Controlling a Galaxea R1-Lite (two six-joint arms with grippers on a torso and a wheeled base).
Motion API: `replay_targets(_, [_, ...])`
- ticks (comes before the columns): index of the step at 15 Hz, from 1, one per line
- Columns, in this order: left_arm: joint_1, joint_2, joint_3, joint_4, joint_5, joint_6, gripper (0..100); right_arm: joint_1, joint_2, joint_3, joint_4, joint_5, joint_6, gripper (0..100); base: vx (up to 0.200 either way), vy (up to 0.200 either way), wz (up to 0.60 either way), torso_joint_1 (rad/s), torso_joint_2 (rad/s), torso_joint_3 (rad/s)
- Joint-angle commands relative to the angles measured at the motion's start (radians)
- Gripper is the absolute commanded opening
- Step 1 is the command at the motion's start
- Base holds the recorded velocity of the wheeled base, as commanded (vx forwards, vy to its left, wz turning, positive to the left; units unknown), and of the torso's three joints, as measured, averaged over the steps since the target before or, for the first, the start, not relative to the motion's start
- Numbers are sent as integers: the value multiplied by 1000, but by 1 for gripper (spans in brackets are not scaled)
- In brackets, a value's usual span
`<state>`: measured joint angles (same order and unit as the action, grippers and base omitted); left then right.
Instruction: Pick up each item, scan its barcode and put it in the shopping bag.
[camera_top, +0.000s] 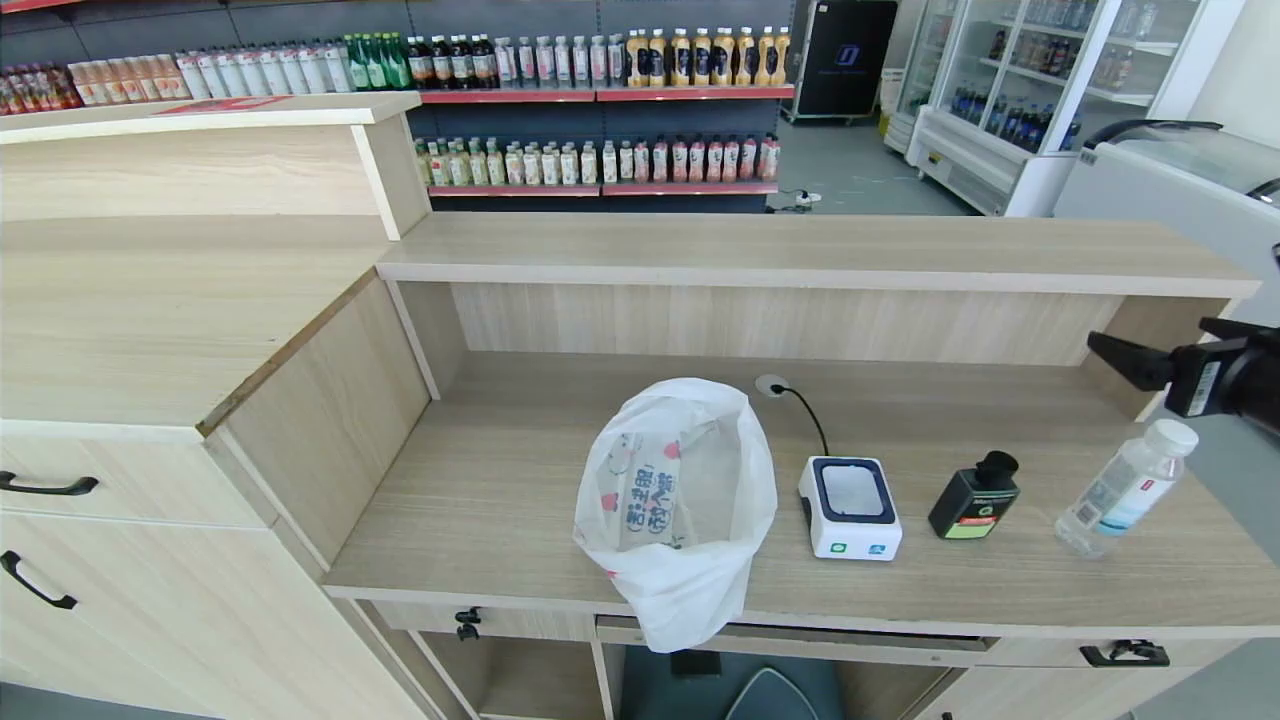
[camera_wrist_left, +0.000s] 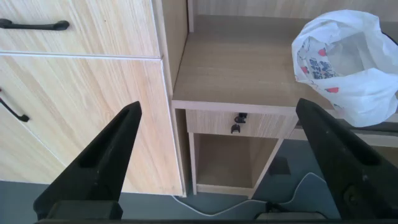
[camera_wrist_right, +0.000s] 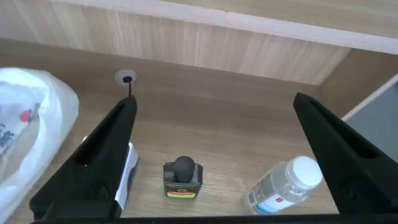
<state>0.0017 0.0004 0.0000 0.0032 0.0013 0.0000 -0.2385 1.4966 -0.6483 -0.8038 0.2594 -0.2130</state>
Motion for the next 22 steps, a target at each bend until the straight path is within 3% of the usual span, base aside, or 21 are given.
replay_targets(1, [0, 0, 0, 0, 0, 0, 100, -77, 307, 41, -118, 196, -177, 100, 0, 0, 0, 0, 0, 0])
replay_targets(4, [0, 0, 0, 0, 0, 0, 100, -81, 416, 41, -98, 311, -344, 100, 0, 0, 0, 0, 0, 0])
replay_targets(8, [0, 0, 0, 0, 0, 0, 100, -31, 505, 27, -80, 307, -405, 100, 0, 0, 0, 0, 0, 0])
replay_targets(22, [0, 0, 0, 0, 0, 0, 100, -19, 680, -106, -86, 313, -617, 100, 0, 0, 0, 0, 0, 0])
